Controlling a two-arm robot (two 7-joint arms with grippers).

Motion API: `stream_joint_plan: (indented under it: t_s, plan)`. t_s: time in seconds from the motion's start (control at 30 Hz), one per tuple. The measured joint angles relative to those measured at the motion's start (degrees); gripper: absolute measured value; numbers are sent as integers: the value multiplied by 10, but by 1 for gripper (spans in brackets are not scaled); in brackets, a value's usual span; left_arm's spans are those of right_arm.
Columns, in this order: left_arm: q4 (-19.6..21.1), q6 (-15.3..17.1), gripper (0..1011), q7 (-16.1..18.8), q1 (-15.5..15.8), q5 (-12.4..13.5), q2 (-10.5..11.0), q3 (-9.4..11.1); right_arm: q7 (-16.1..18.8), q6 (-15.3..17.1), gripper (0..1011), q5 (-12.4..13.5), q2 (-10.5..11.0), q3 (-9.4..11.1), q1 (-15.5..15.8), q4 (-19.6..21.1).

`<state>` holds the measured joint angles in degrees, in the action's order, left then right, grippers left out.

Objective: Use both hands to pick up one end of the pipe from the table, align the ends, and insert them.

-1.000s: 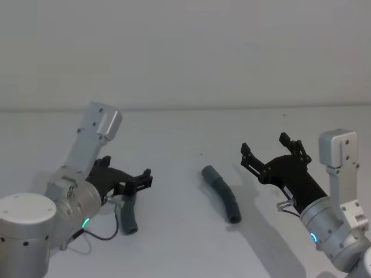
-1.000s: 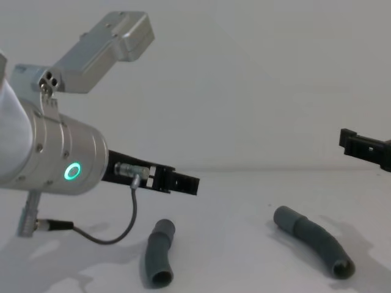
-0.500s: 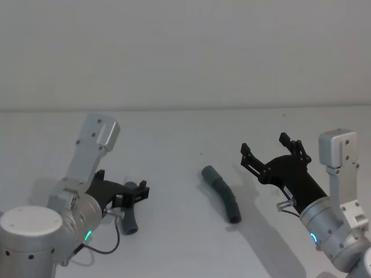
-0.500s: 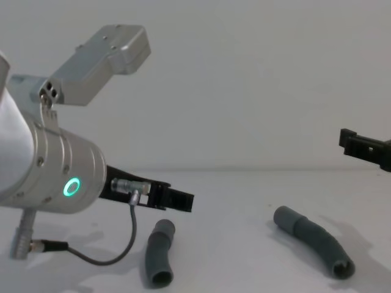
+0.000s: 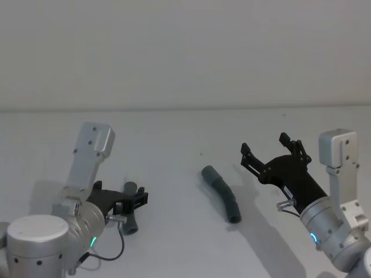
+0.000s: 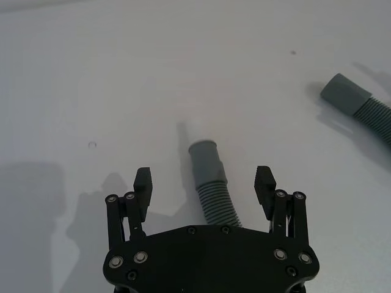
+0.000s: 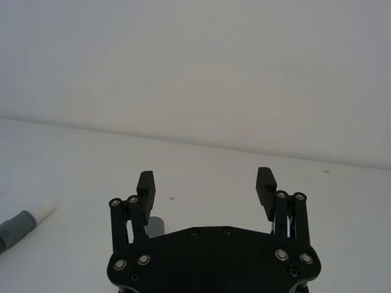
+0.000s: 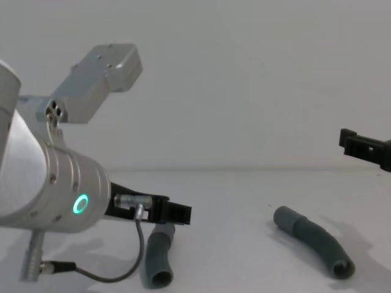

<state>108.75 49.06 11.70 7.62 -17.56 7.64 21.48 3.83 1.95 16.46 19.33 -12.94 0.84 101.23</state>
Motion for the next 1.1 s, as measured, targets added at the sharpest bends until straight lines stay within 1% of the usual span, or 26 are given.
stream_joint_plan:
  t_s: [0.23,0.37,1.1]
  plan:
    - [-14,3,1001,8,-4,0,-16,-7,0,0,1004,0,0,0,0,0]
    - [-22,6,1001,9,-2,0,-20,-8,0,0,1004,0,0,0,0,0]
    - [-62,21,1001,-6,22,10,-22,-5,0,0,1004,0,0,0,0,0]
